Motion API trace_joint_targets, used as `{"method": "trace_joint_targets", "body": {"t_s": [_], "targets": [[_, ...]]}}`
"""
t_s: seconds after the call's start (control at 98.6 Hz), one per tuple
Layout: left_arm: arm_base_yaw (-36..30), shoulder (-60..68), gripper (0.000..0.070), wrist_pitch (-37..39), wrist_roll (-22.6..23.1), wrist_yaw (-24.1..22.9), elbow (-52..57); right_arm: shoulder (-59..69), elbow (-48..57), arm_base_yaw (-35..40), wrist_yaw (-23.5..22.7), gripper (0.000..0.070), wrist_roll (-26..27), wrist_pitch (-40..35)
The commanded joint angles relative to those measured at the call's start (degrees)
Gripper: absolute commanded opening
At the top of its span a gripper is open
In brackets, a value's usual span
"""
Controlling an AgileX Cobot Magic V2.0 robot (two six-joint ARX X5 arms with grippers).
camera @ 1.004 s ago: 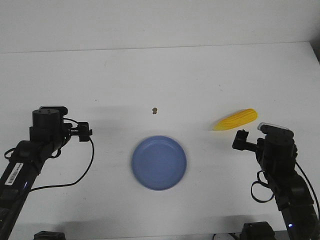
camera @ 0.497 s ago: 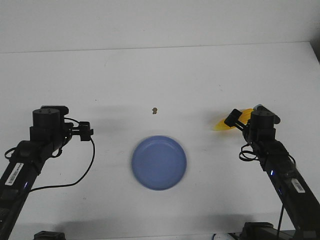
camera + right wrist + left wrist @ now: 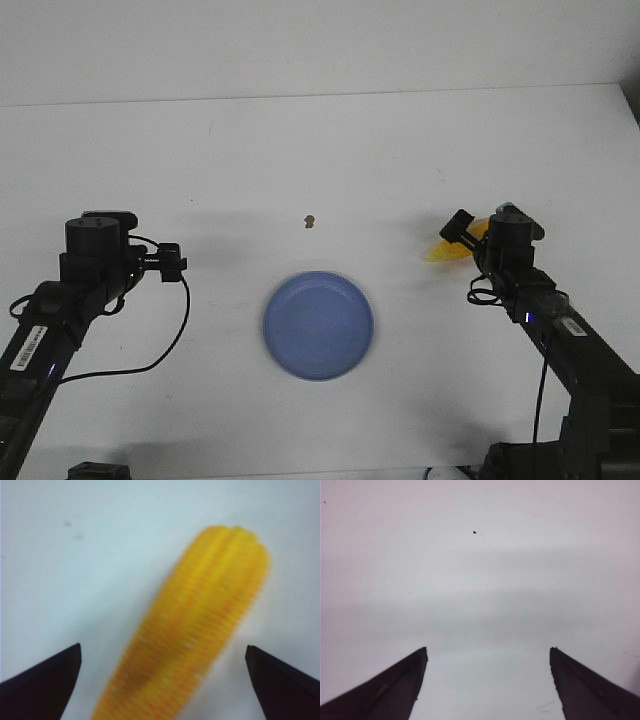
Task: Place corn on plate with both arms
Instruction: 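Reach the right gripper to the yellow corn and grasp it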
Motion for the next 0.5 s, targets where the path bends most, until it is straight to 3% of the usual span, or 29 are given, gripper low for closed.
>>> {"method": "trace_joint_targets", "body": {"t_s": [0.0, 0.264, 0.395, 0.436, 0.487], "targets": [[-0.2, 0.7, 0.0509, 0.4, 0.5, 0.1, 0.5, 2.1, 0.9, -0.1, -0.7, 0.0700, 0.7, 1.6], [-0.2, 0.7, 0.0509, 0.4, 0.5, 0.1, 0.5, 4.8, 0.9, -0.1, -0.7, 0.0700, 1.5, 1.7], [-0.2, 0.7, 0.0509, 0.4, 0.5, 0.1, 0.5, 4.8, 0.9, -0.1, -1.8, 0.0274, 1.3, 1.9], [-0.2, 0.7, 0.0509, 0.4, 0.5, 0.1, 0.5, 4.8, 0.9, -0.1, -2.3, 0.0203, 1.3, 1.9], [-0.2, 0.7, 0.0509, 0.4, 0.5, 0.1, 0.5, 4.8, 0.9, -0.2, -2.7, 0.0176, 1.3, 1.9]]}}
